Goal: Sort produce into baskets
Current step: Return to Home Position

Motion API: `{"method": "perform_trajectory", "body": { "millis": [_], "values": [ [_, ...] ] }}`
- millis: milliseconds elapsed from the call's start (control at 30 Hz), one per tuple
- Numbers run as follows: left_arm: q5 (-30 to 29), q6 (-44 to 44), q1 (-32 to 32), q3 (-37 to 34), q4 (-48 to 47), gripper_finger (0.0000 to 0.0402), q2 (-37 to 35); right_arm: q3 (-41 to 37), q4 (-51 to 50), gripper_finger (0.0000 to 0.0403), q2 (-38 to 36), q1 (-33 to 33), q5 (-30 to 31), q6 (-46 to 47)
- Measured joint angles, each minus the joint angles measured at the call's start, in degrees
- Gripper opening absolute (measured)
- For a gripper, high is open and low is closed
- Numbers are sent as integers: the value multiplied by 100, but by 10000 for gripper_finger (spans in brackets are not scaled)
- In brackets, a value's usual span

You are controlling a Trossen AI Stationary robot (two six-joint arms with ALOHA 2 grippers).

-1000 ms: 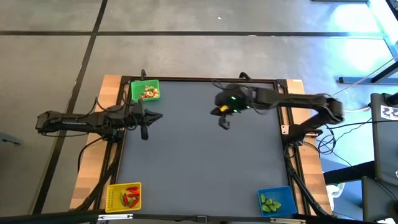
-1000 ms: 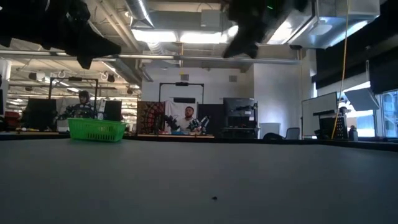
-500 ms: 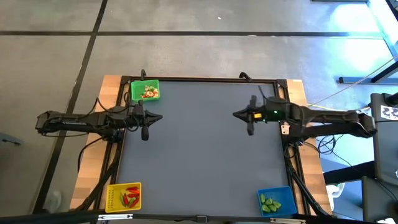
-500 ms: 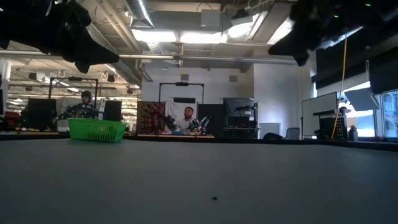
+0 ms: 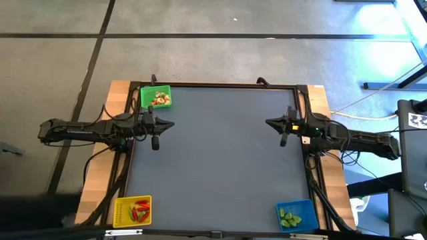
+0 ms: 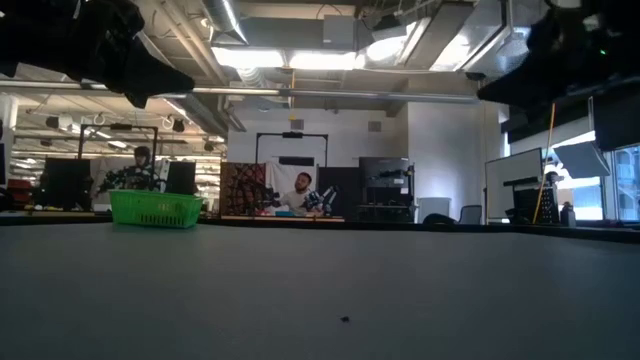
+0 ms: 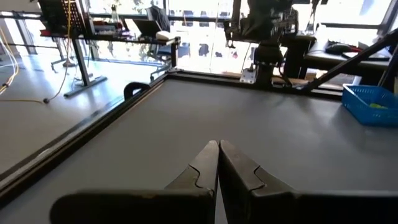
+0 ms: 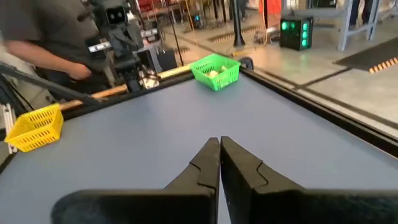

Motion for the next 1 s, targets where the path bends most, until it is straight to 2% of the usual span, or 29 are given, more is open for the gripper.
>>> {"method": "perform_trajectory", "body": {
  "millis": [300,467,667,1000],
  "values": [
    [286,44,-2,-4,41,8,0,-782,-463,17,-1526,-2,7,-66],
    [331,-50,-4,-303,472,8,-94,-1148,-440,17,-2154,-2,-57,-67],
    [428,-264,-9,-698,731,8,-549,-1313,-243,17,-2114,-2,-252,61],
    [544,-252,-10,-1263,432,8,-1924,-1328,-201,17,-2167,0,-220,-114]
  ]
}}
